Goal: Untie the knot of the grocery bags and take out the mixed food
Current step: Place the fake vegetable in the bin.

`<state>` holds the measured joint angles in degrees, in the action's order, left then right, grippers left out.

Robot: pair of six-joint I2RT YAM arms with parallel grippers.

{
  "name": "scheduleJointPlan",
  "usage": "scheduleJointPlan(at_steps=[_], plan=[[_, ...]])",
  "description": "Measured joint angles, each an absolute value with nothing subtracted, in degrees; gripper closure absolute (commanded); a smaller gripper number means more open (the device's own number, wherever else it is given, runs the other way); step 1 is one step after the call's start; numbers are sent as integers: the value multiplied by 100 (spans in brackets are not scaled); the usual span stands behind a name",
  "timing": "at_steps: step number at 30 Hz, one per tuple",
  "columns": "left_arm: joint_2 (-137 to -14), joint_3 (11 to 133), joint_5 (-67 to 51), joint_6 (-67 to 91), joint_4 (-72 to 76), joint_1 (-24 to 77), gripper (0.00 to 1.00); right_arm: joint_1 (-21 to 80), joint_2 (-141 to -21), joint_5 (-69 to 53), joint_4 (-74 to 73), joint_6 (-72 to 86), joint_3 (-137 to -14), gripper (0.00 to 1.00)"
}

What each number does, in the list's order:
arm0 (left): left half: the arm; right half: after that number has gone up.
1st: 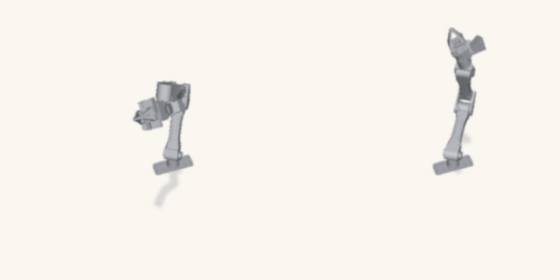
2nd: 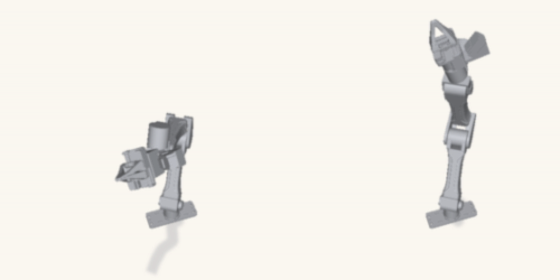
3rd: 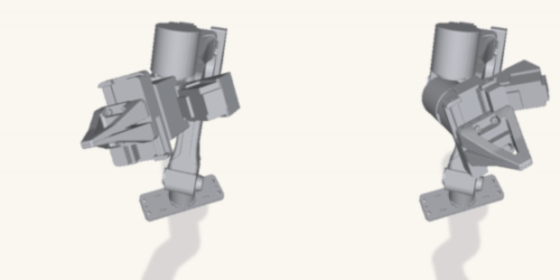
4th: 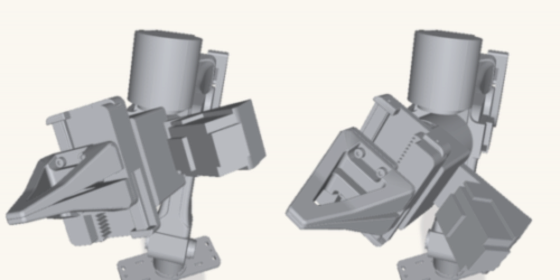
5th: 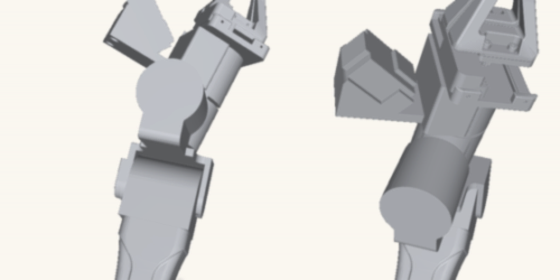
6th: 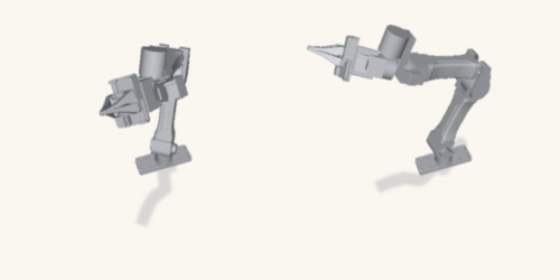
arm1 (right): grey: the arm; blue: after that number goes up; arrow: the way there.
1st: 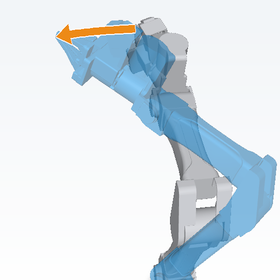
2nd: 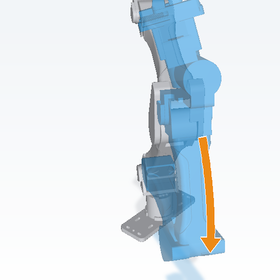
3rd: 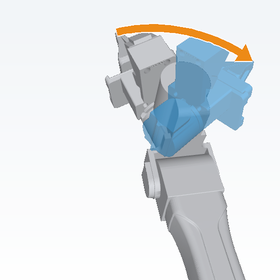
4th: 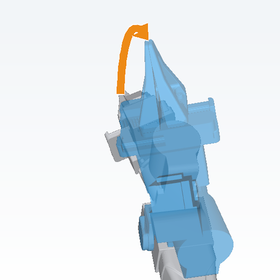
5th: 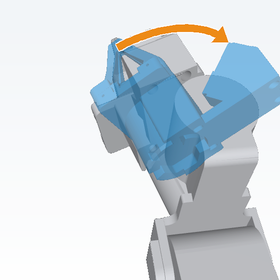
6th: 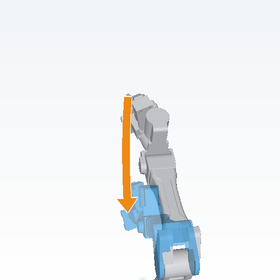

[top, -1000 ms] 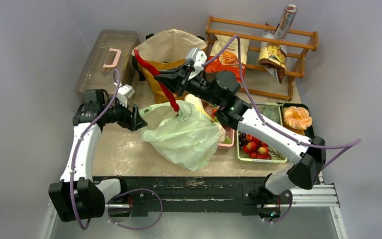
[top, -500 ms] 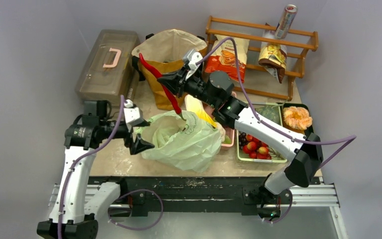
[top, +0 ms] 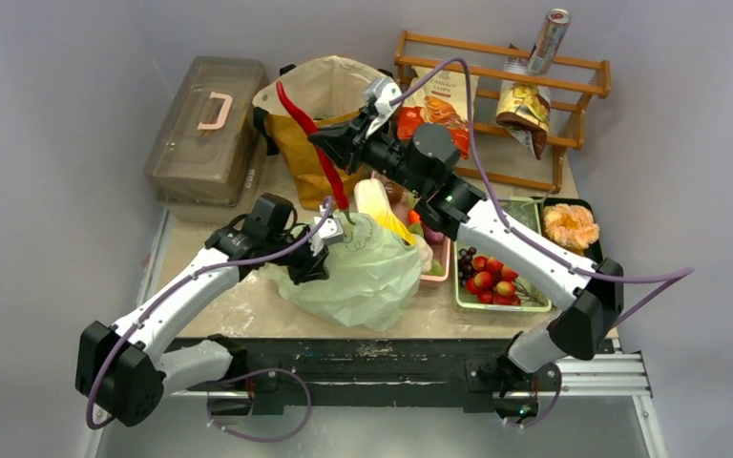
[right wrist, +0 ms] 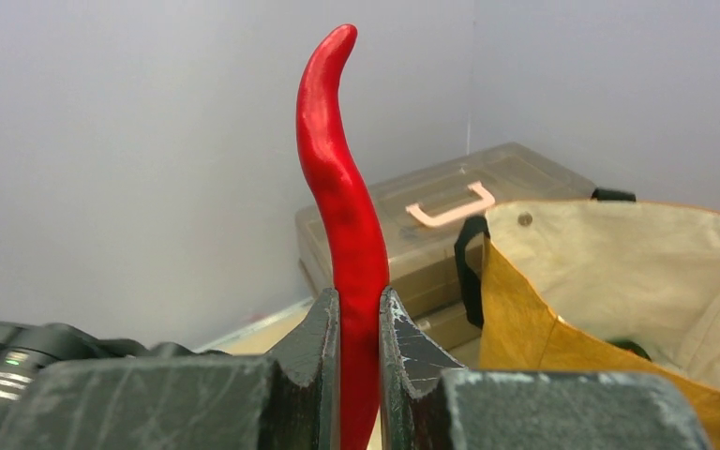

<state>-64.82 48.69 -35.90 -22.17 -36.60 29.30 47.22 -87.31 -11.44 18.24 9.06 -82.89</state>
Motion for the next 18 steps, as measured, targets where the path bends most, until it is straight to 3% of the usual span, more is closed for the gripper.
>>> scheduleJointPlan(at_steps=[6, 18], plan=[[-5780, 4462, -3529, -2515, -3780, 2491, 100, 4711, -8261, -816, 1715, 1264, -8635, 100], [-5583, 4139, -3498, -3070, -4567, 2285, 100, 4257, -7867, -152, 1667, 1885, -8932, 100]])
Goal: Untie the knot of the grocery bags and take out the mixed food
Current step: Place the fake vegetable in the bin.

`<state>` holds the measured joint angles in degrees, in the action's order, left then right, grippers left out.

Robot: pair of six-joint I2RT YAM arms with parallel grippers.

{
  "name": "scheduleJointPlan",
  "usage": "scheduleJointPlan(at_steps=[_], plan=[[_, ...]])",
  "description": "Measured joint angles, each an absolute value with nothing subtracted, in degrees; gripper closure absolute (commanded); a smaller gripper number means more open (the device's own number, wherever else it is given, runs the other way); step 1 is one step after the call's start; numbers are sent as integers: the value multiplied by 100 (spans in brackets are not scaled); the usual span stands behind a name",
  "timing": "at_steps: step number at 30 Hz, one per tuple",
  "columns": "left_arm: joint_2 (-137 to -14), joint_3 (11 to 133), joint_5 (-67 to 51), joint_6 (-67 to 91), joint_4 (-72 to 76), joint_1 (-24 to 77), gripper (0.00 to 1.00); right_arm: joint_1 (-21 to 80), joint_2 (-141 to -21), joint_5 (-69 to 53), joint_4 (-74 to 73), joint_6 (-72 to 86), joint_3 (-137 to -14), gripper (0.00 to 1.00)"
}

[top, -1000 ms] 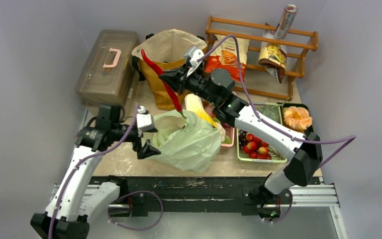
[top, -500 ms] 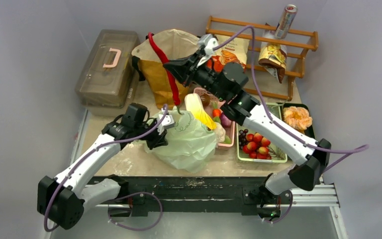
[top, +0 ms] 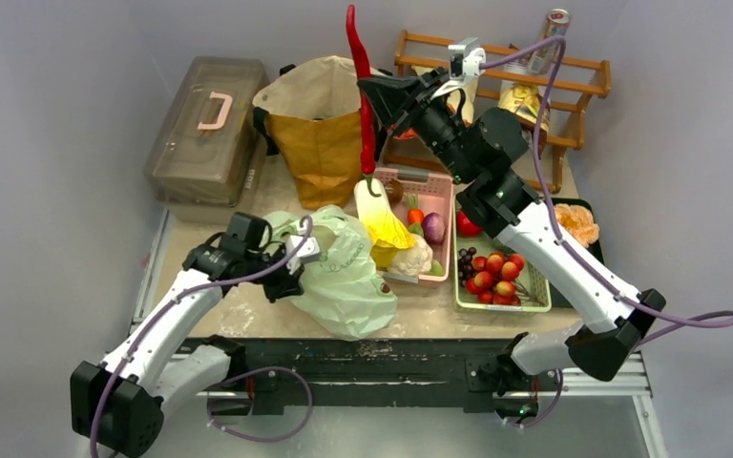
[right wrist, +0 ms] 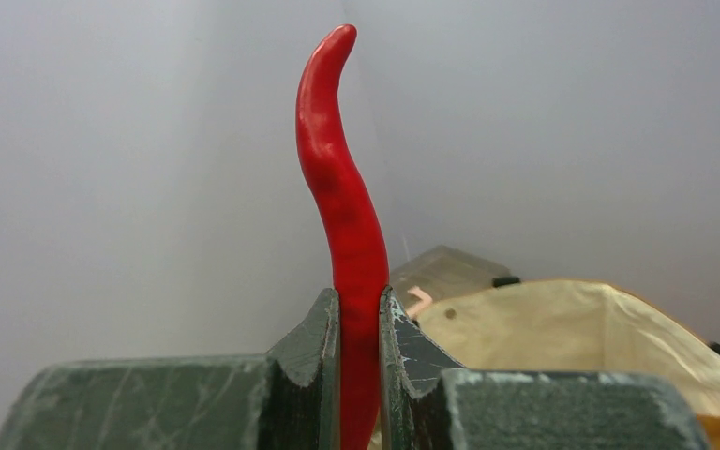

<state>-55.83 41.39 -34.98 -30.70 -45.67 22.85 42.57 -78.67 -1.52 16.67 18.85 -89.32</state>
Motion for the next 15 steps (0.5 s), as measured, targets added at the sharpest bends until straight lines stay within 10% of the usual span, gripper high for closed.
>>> scheduleJointPlan(at_steps=[15], plan=[[-4840, 5599, -4204, -3887, -6307, -854, 100, 3035, -7157, 777, -886, 1063, -6659, 100]])
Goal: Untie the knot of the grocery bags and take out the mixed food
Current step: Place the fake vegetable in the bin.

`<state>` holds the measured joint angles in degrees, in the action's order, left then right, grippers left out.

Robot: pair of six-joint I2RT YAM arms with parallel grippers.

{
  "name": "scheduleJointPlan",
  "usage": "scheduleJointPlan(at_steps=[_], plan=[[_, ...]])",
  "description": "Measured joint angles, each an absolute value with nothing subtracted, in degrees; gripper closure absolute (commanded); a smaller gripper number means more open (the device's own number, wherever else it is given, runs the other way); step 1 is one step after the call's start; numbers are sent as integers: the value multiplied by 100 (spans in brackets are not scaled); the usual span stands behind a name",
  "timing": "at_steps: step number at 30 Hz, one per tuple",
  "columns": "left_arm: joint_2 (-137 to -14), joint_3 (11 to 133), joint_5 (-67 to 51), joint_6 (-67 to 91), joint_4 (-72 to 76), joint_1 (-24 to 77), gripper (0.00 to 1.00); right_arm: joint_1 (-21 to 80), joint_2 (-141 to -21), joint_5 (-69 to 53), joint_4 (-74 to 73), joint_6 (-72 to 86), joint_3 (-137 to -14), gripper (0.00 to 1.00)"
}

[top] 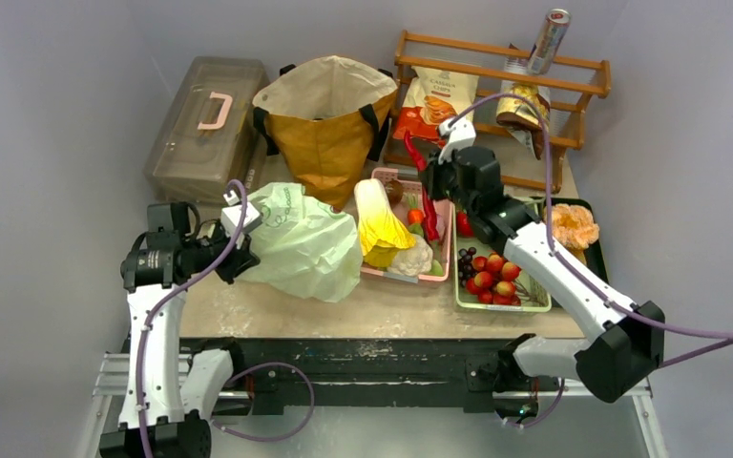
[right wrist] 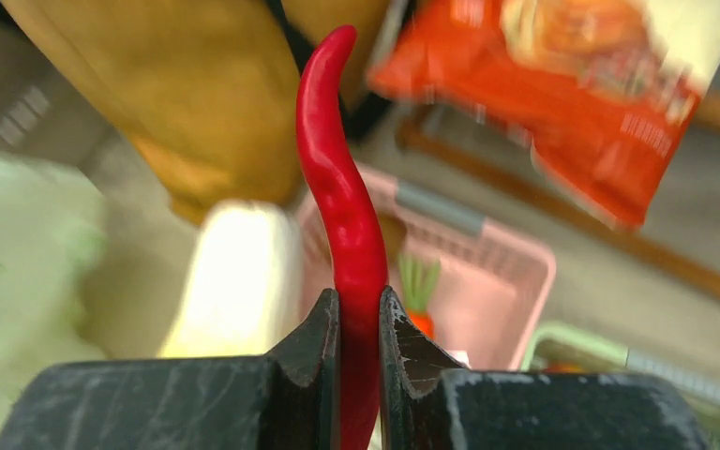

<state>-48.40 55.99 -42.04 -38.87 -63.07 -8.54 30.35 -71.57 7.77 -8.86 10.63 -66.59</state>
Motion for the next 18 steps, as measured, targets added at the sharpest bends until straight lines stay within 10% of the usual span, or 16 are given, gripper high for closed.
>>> scheduleJointPlan(at_steps=[16, 18], plan=[[-4886, 5607, -4303, -4770, -7550, -1557, 100, 2912, -8495, 239, -539, 375, -5852, 100], [-4781, 5607, -4254, -4890, -7703, -1787, 100, 2912, -8611, 215, -508, 362, -5859, 83]])
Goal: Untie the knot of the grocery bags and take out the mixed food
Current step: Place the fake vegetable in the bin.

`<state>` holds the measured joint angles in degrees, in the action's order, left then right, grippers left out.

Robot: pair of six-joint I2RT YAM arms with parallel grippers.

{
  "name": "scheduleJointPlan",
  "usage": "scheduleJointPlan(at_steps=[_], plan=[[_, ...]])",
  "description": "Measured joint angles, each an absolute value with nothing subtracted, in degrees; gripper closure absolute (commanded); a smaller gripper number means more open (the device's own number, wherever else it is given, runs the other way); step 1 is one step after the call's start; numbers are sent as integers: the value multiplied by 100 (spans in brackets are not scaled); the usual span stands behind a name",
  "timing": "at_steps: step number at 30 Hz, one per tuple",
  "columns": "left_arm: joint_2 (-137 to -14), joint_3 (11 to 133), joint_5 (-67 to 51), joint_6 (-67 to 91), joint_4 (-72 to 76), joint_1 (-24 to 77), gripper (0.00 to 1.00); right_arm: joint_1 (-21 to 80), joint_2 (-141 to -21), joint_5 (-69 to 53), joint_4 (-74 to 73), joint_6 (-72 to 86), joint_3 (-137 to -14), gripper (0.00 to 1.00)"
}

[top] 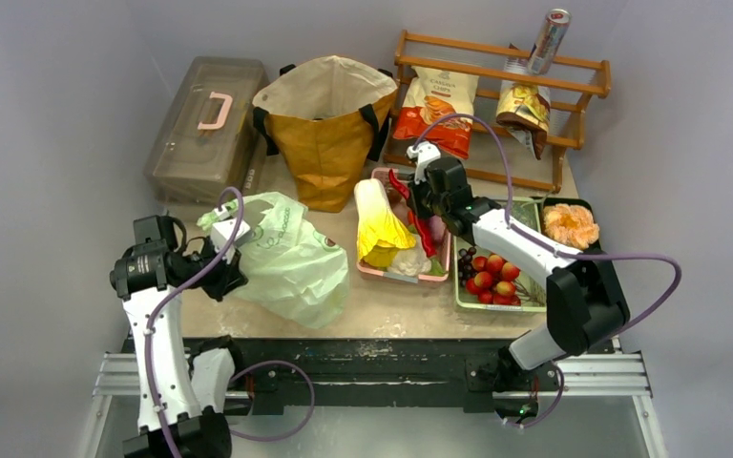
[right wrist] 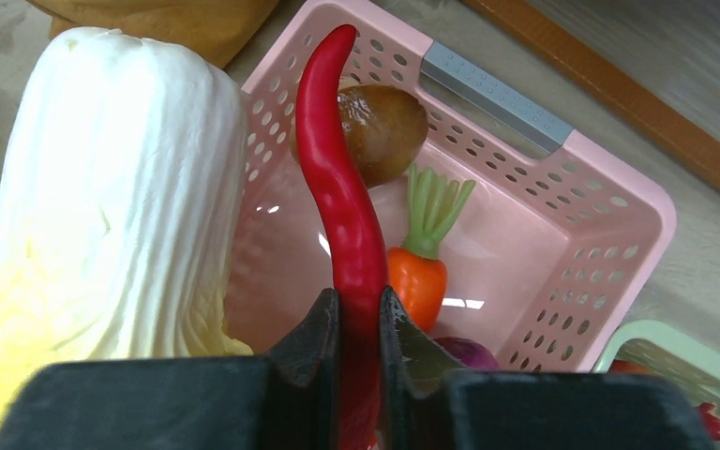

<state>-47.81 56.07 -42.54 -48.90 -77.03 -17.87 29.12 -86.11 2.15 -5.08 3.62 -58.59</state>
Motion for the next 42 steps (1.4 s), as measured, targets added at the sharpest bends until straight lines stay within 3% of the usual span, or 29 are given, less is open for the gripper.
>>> scheduleJointPlan(at_steps=[3, 8, 10, 17, 23, 26, 29, 38, 42], plan=[[-4650, 5618, -4134, -5033, -7940, -2062, 100, 2912, -8678, 196, -491, 349, -5867, 38], [-4569, 5951, -3765, -5201, -8490, -2805, 100, 2912, -8748, 150, -537, 329, -6101, 9], [-4515, 6117, -3546, -5205, -8593, -3186, 100, 2912, -8726, 115, -534, 342, -6180, 2], [-4174, 6261, -1166, -4547, -7599, -3828, 100, 2912, -8654, -117, -637, 338, -6514, 1], [-4827, 5765, 849, -4156, -5861, -3879, 98, 2912, -8670, -281, -711, 257, -6794, 1], [-5428, 5336, 1398, -4042, -5000, -3913, 82, 2912, -8674, -344, -762, 185, -6945, 1], [-5900, 5059, 1586, -3968, -4431, -3922, 75, 2912, -8674, -473, -825, 73, -7046, 1], [-7050, 5127, 1546, -3977, -4152, -3931, 29, 2912, -8809, -1020, -1341, -375, -7701, 1], [-6676, 5581, 904, -4027, -4619, -3942, 26, 2912, -8833, -1079, -1435, -440, -7876, 1]])
